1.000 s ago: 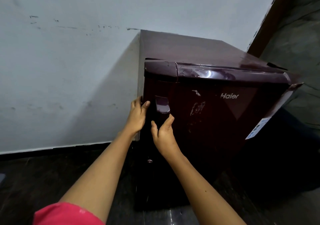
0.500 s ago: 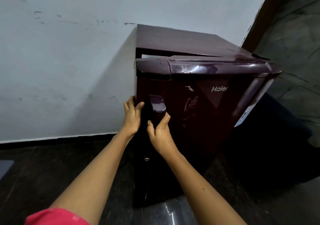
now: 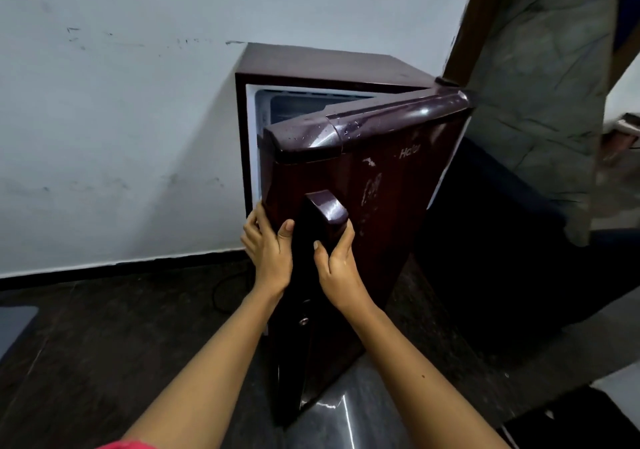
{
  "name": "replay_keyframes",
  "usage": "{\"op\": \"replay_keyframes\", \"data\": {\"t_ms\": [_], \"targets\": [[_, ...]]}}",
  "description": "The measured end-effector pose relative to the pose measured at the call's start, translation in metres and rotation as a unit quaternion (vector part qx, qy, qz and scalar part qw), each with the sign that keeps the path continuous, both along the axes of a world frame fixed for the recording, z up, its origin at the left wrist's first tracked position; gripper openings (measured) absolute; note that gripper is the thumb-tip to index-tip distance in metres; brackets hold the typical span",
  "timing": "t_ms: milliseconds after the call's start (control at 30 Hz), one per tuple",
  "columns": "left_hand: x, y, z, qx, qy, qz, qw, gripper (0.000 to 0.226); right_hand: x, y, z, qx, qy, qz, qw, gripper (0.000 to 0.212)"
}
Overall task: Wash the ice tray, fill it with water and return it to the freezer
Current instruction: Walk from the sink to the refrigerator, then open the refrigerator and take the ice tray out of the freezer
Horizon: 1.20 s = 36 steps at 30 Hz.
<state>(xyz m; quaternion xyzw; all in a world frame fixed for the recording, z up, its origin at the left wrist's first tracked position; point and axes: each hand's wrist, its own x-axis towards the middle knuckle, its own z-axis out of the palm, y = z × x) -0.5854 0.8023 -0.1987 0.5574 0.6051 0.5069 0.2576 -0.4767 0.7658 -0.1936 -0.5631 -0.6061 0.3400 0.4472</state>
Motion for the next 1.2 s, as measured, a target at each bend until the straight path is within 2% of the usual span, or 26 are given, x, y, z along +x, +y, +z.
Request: {"op": "replay_keyframes", "data": {"t_ms": [233,467,733,833,1000,1133,1200], "targets": [[0.053,-0.06,-0.025,0.107,-0.015,-0.043,0.993,0.097,0.055,-0.056,-0.005,0.024,0.008,-0.043,0.999,0.07],[0.101,-0.104,-0.038,0.169,-0.016,-0.079,0.982,0.083,0.105,-0.101,-0.009,0.066,-0.016,-0.108,0.992,0.065],[0.148,-0.154,-0.046,0.172,0.033,-0.156,0.972,0.072,0.155,-0.139,-0.013,0.073,0.005,-0.219,0.973,0.053],[0.161,-0.169,-0.049,0.173,0.077,-0.207,0.96,0.067,0.169,-0.15,-0.011,0.078,0.017,-0.29,0.954,0.051],[0.176,-0.178,-0.053,0.209,0.196,-0.283,0.915,0.069,0.19,-0.17,-0.01,0.089,-0.03,-0.386,0.917,0.052],[0.189,-0.177,-0.049,0.244,0.274,-0.307,0.878,0.066,0.193,-0.188,-0.017,0.127,-0.047,-0.42,0.897,0.05],[0.196,-0.176,-0.044,0.268,0.301,-0.31,0.861,0.064,0.194,-0.195,-0.014,0.131,-0.05,-0.413,0.9,0.046]]}}
